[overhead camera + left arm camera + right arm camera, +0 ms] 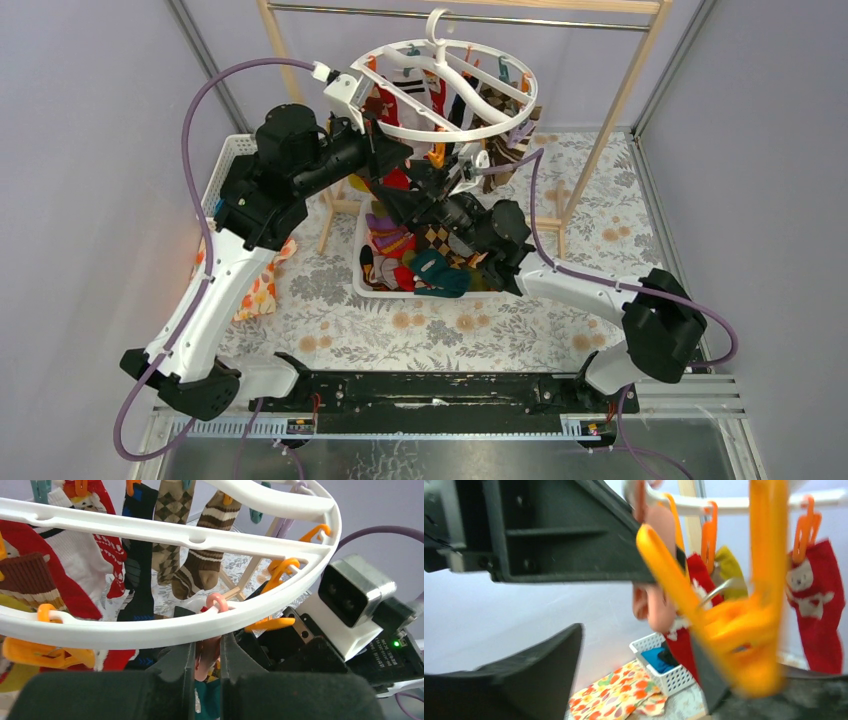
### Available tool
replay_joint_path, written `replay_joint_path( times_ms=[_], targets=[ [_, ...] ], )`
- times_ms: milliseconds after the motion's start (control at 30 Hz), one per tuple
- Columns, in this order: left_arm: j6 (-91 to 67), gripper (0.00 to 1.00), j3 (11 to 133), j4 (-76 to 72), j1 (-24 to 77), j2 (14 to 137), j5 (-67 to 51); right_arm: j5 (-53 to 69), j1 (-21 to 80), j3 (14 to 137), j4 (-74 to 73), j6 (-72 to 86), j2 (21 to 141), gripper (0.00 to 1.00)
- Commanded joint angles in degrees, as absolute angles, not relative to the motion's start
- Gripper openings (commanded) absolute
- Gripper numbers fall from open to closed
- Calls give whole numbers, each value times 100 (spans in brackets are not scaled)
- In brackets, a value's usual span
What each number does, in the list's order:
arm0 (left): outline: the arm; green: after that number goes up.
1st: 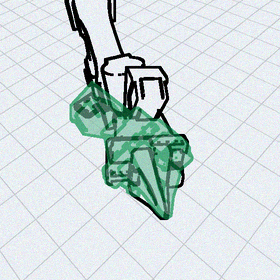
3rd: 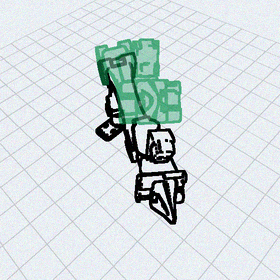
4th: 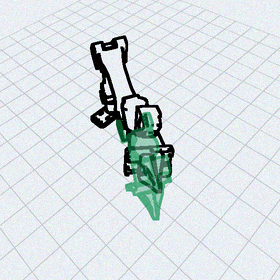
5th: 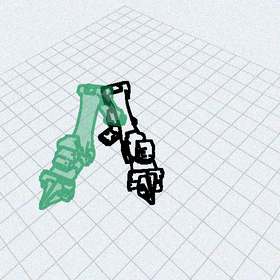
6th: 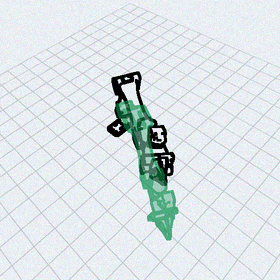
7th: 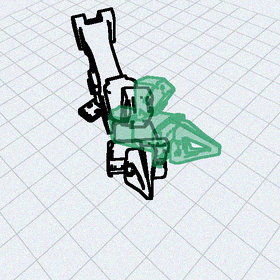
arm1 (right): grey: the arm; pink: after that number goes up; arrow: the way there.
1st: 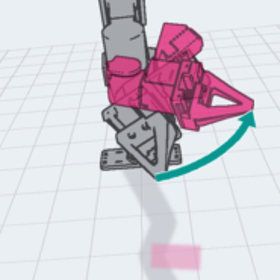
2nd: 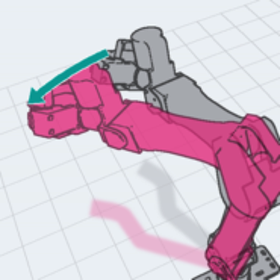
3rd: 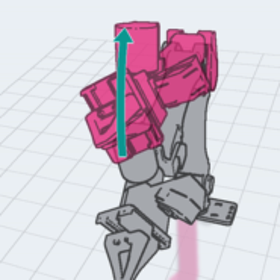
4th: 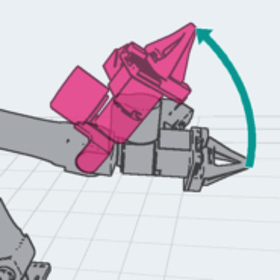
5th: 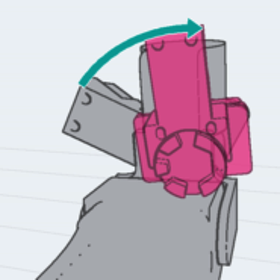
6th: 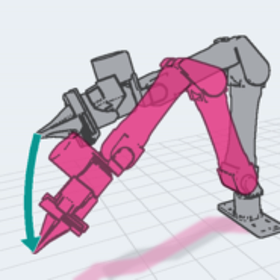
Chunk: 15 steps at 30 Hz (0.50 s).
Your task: Clip the socks to the hanger
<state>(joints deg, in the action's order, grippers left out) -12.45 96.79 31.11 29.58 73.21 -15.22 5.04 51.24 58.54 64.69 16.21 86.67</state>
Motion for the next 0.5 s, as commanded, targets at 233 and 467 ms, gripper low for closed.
replay_joint_path(
  times_ms=[233, 467],
  targets=[
    [-1048, 0, 9658, 2775, 2970, 7147, -1283, -1150, 5193, 4525, 5337, 1817, 7108, 100],
    [-908, 0, 9844, 3149, 2945, 7173, -1281, -2560, 5191, 3736, 2741, 2260, 5721, 100]
  ],
)
